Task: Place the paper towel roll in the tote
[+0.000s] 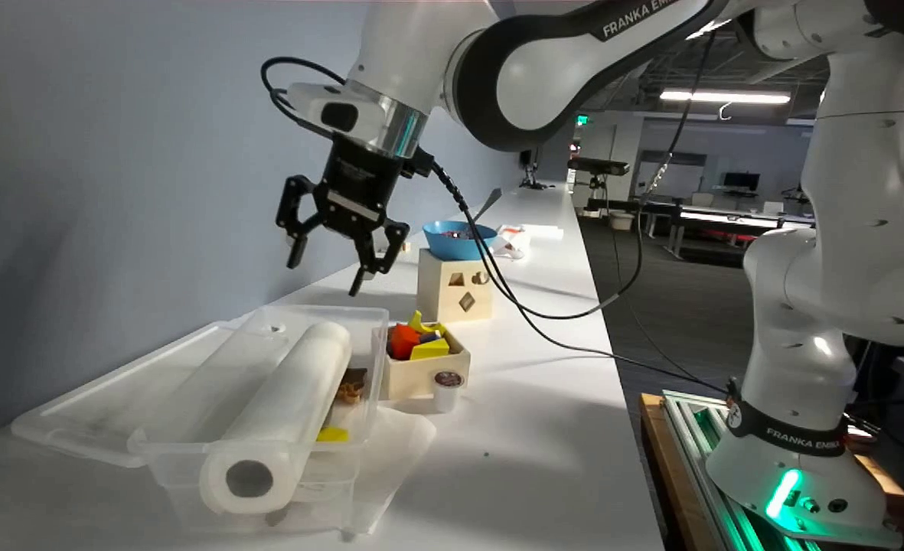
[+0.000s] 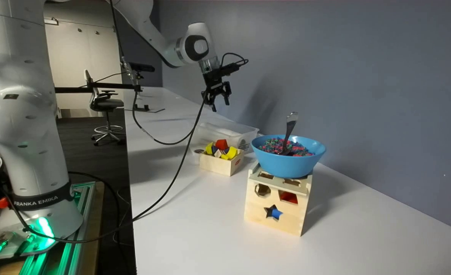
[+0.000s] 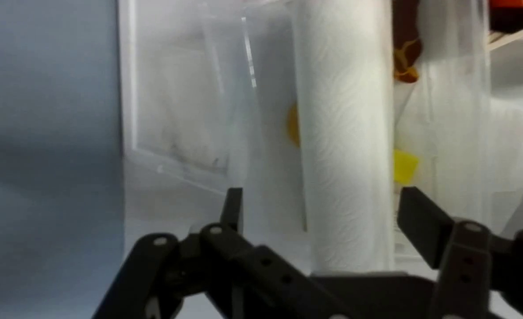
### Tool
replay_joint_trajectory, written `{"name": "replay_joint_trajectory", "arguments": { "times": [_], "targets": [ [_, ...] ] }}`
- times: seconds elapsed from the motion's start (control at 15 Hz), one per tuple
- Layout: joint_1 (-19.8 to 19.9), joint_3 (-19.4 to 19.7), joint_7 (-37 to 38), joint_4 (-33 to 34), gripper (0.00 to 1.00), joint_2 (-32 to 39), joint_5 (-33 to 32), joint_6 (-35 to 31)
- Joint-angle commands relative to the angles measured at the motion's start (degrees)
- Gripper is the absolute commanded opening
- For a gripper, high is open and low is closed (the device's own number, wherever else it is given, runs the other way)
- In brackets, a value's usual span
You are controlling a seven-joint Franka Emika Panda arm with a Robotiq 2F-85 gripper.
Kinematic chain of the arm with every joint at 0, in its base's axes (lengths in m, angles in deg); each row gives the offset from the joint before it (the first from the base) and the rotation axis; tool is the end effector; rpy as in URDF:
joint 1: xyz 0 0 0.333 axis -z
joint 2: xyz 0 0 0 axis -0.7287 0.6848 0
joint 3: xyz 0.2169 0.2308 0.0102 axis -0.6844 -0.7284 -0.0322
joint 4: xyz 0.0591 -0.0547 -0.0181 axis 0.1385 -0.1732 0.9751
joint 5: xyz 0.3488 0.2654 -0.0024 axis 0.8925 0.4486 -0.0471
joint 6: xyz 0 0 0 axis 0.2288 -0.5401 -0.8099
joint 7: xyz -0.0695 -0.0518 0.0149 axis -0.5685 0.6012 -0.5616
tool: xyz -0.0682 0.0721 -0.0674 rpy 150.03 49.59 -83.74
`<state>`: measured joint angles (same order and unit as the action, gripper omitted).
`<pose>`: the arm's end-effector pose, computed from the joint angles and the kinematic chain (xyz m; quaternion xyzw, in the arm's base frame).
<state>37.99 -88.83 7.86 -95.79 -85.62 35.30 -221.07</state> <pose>0.6032 0.2217 0.4374 0.6269 0.7457 0.1552 0.1635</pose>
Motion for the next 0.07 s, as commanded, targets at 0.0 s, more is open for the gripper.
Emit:
{"name": "replay_joint_trajectory", "arguments": {
  "times": [0.0],
  "targets": [
    [-0.4, 0.3, 0.4, 0.1, 0.96, 0.0, -0.1, -2.1]
  ]
}}
